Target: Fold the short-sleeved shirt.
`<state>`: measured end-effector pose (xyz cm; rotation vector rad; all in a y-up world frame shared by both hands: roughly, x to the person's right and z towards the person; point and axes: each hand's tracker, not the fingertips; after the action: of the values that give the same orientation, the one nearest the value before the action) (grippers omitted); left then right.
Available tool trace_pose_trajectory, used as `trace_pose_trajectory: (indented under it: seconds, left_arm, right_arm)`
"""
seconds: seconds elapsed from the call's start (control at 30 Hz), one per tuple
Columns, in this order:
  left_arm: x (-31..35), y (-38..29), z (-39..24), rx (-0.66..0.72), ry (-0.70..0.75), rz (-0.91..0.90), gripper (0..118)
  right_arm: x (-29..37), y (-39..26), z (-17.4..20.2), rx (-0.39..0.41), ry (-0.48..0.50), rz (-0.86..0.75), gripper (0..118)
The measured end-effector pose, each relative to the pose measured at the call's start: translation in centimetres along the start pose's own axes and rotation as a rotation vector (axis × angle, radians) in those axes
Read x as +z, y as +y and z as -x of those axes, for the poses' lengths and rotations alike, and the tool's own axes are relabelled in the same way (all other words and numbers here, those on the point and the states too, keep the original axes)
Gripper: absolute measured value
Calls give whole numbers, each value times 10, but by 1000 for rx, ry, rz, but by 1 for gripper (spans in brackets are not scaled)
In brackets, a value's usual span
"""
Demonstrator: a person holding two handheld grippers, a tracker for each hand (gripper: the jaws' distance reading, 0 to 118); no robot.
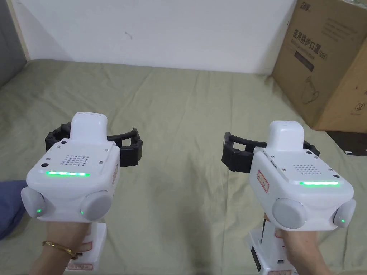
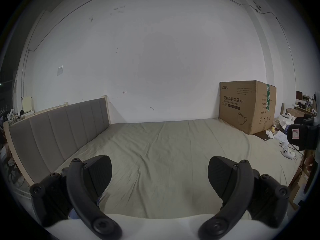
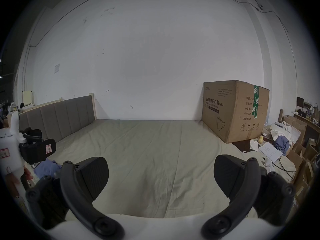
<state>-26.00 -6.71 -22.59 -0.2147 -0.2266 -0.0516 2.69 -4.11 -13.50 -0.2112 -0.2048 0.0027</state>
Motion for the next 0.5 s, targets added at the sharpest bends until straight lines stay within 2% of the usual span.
trace_pose_trajectory:
  seconds: [0.37, 0.5]
  left_arm:
    - [2, 3, -1, 14, -4, 4, 111]
    - [9, 14, -6, 44, 27, 128, 111]
  right_arm:
    - [0, 4, 0, 14, 6, 19, 118]
    - [0, 18, 1, -88, -61, 123, 118]
